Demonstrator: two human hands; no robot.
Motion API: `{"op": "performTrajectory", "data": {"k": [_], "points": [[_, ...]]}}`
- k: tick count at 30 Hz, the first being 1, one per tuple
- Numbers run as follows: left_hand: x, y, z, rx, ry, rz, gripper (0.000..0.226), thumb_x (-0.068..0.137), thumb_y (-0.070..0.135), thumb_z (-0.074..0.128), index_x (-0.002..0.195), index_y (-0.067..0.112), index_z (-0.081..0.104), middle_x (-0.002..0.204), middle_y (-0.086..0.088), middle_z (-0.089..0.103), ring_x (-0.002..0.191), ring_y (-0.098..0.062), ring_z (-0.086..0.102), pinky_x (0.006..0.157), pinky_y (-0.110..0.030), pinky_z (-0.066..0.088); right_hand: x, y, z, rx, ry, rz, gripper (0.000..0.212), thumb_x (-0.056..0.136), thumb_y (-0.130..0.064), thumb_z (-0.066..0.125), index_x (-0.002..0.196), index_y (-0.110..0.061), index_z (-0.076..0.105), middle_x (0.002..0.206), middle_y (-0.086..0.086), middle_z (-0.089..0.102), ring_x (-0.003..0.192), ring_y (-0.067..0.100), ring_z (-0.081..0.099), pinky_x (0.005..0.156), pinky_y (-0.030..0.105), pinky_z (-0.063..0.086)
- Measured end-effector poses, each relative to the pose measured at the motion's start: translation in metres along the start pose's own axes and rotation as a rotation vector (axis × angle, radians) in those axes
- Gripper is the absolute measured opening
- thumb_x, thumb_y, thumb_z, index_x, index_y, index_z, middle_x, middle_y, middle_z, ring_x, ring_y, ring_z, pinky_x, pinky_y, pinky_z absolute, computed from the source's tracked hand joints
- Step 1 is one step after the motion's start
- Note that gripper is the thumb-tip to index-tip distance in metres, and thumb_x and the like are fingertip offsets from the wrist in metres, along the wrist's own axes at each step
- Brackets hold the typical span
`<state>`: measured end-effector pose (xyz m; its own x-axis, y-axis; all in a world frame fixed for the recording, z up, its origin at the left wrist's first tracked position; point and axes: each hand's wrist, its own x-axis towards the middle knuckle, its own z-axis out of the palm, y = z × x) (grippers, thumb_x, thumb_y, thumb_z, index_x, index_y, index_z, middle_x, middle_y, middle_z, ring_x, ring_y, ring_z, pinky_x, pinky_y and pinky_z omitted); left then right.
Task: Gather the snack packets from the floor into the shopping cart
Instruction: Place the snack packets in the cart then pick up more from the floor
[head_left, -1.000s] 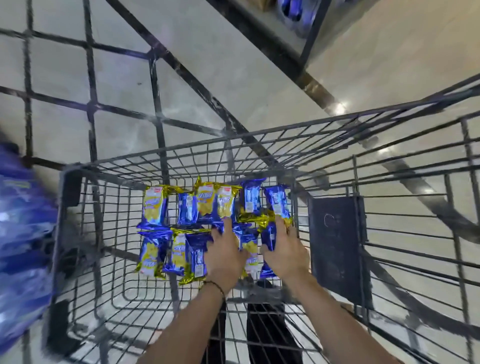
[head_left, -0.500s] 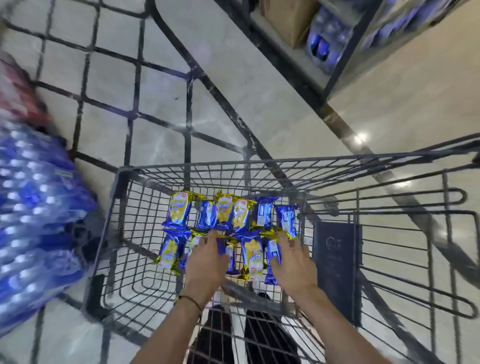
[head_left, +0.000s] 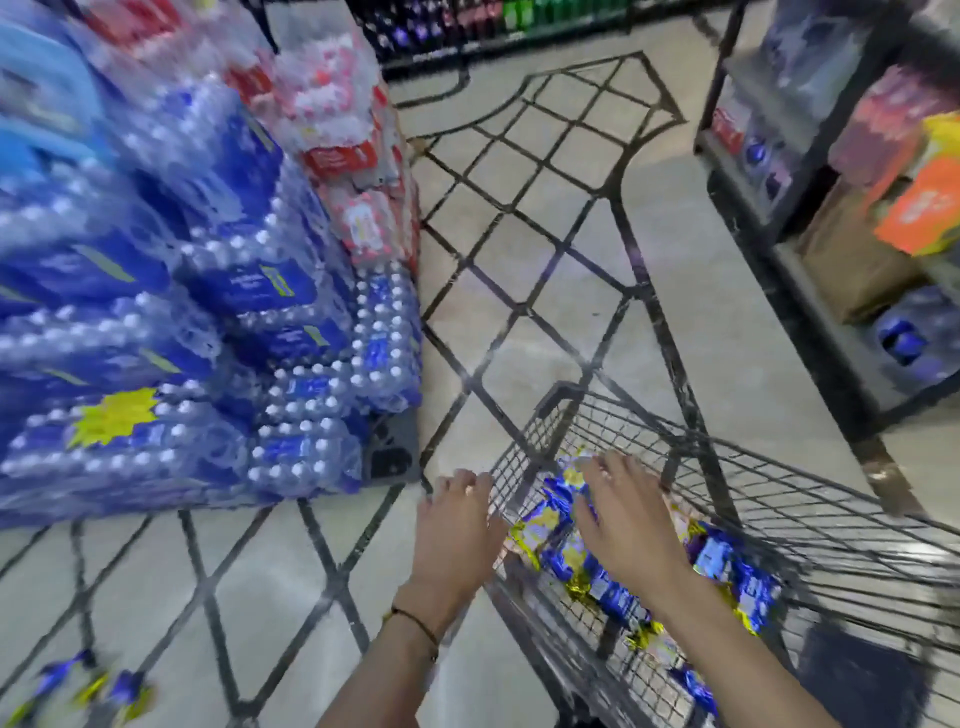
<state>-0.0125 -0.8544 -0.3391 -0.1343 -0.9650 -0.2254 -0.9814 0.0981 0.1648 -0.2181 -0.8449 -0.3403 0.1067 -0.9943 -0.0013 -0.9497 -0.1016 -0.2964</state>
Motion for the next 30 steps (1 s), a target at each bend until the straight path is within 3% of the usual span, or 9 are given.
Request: {"op": "performTrajectory", "data": {"k": [5, 9, 11, 16, 18, 22, 30], "points": [[-0.082, -0.121, -0.056, -0.028, 0.174, -0.156, 0.035, 0.089, 0.036, 0.052, 0.124, 0.031, 0.055, 0.124, 0.006, 0.053, 0.114, -0.022, 0.051, 0.091, -0.039, 0.043, 0.003, -0.143, -0.007, 0.0, 0.011, -0.274, 0.026, 0.084, -0.029, 0.048, 0.104, -0.017, 0.06, 0.1, 0.004, 0.056, 0.091, 0.03, 0.051, 0.073, 0.044, 0.047], [-0.171, -0.216, -0.079, -0.092, 0.289, -0.361, 0.035, 0.074, 0.028, 0.067, 0.108, 0.031, 0.061, 0.105, 0.005, 0.061, 0.092, -0.025, 0.059, 0.073, -0.04, 0.045, -0.015, -0.265, 0.006, -0.037, -0.058, -0.443, 0.031, 0.083, -0.034, 0.055, 0.111, -0.023, 0.06, 0.108, 0.0, 0.058, 0.099, 0.028, 0.054, 0.075, 0.045, 0.049], [-0.219, -0.265, -0.083, -0.064, 0.292, -0.452, 0.032, 0.068, 0.028, 0.068, 0.099, 0.028, 0.065, 0.095, 0.004, 0.063, 0.084, -0.025, 0.06, 0.067, -0.04, 0.048, -0.024, -0.331, 0.013, -0.077, -0.106, -0.545, 0.033, 0.085, -0.039, 0.056, 0.116, -0.028, 0.057, 0.112, -0.004, 0.056, 0.105, 0.026, 0.052, 0.077, 0.043, 0.047], [-0.331, -0.371, -0.093, -0.017, 0.272, -0.695, 0.035, 0.06, 0.037, 0.068, 0.093, 0.029, 0.065, 0.092, 0.005, 0.065, 0.084, -0.024, 0.064, 0.061, -0.041, 0.05, -0.049, -0.483, 0.029, -0.103, -0.169, -0.785, 0.049, 0.089, -0.046, 0.051, 0.134, -0.032, 0.04, 0.124, -0.004, 0.049, 0.115, 0.024, 0.046, 0.085, 0.042, 0.046], [-0.369, -0.404, -0.098, -0.052, 0.252, -0.791, 0.04, 0.065, 0.036, 0.065, 0.103, 0.028, 0.066, 0.097, 0.004, 0.066, 0.089, -0.026, 0.064, 0.065, -0.043, 0.051, -0.062, -0.535, 0.035, -0.118, -0.174, -0.878, 0.049, 0.091, -0.046, 0.047, 0.137, -0.031, 0.04, 0.126, -0.003, 0.049, 0.117, 0.025, 0.045, 0.088, 0.041, 0.044], [-0.427, -0.453, -0.103, -0.152, 0.315, -0.965, 0.039, 0.09, 0.032, 0.052, 0.128, 0.028, 0.051, 0.129, 0.001, 0.052, 0.121, -0.028, 0.048, 0.096, -0.045, 0.041, -0.086, -0.622, 0.054, -0.138, -0.259, -1.025, 0.053, 0.096, -0.047, 0.041, 0.145, -0.03, 0.034, 0.132, -0.003, 0.046, 0.125, 0.024, 0.04, 0.096, 0.042, 0.039], [-0.496, -0.547, -0.095, -0.231, 0.289, -1.23, 0.038, 0.097, 0.037, 0.043, 0.134, 0.025, 0.046, 0.131, -0.001, 0.047, 0.124, -0.027, 0.043, 0.098, -0.042, 0.038, -0.106, -0.767, 0.116, -0.118, -0.393, -1.268, 0.063, 0.09, -0.049, 0.036, 0.149, -0.039, 0.016, 0.128, -0.007, 0.048, 0.123, 0.023, 0.043, 0.093, 0.041, 0.043]]}}
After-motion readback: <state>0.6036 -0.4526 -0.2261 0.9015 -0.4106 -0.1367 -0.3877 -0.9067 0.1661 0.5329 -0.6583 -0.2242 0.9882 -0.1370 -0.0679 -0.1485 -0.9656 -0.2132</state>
